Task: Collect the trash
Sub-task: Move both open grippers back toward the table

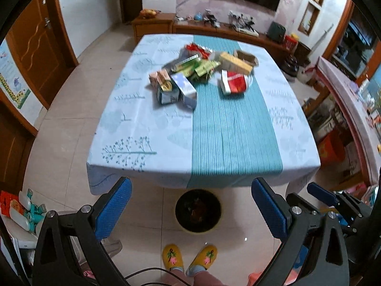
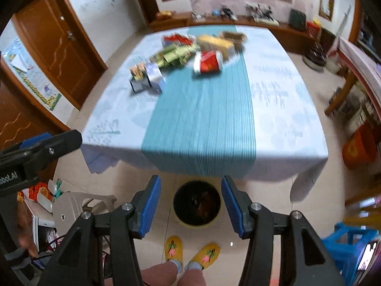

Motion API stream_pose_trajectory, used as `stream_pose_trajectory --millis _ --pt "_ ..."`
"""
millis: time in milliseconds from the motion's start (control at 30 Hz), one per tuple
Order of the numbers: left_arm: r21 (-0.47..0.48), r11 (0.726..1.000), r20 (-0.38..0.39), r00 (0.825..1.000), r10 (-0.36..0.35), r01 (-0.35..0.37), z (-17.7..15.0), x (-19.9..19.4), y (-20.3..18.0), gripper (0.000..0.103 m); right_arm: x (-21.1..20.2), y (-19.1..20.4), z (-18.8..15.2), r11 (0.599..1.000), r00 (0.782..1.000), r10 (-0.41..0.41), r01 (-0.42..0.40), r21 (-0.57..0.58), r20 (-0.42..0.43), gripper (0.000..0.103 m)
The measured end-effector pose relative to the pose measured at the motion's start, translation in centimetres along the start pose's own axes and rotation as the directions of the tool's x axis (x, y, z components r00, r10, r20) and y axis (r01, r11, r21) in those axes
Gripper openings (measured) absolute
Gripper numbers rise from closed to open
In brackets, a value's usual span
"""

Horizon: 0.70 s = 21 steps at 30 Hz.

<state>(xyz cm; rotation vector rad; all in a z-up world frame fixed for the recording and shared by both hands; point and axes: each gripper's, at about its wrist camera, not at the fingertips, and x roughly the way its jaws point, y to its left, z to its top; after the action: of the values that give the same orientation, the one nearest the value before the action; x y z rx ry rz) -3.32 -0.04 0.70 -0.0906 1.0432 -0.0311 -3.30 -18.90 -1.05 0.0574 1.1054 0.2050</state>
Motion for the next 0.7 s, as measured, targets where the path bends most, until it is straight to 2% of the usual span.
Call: stream_pose_trajectory --millis 167,367,600,700 --pt "-0.032 0.999 0.043 0.999 0.033 -0.031 1.4 -1.4 0.1 0.099 -0.9 0.4 2.7 0.998 0.997 0.045 -0.042 -0.056 0.058 0.053" --pt "-0.073 0.993 0.061 0.993 0.102 -0.097 2.5 -2.1 0.9 0.099 -0.2 1.4 5.4 0.989 0.992 0.107 -0.099 -0.111 0.07 0.053" --pt "-0.089 0.994 -0.019 0.998 0.064 -0.066 4.9 1.7 3.2 0.095 3.2 2.9 9.4 0.983 0.988 0.148 -0.141 -0.117 0.054 0.053" --pt "-0.089 0.995 -0.066 0.997 0.028 -0.034 6.4 4.6 4.5 0.087 5.6 3.6 11.3 0.984 0.988 0.15 -0.146 -0.106 0.032 0.053"
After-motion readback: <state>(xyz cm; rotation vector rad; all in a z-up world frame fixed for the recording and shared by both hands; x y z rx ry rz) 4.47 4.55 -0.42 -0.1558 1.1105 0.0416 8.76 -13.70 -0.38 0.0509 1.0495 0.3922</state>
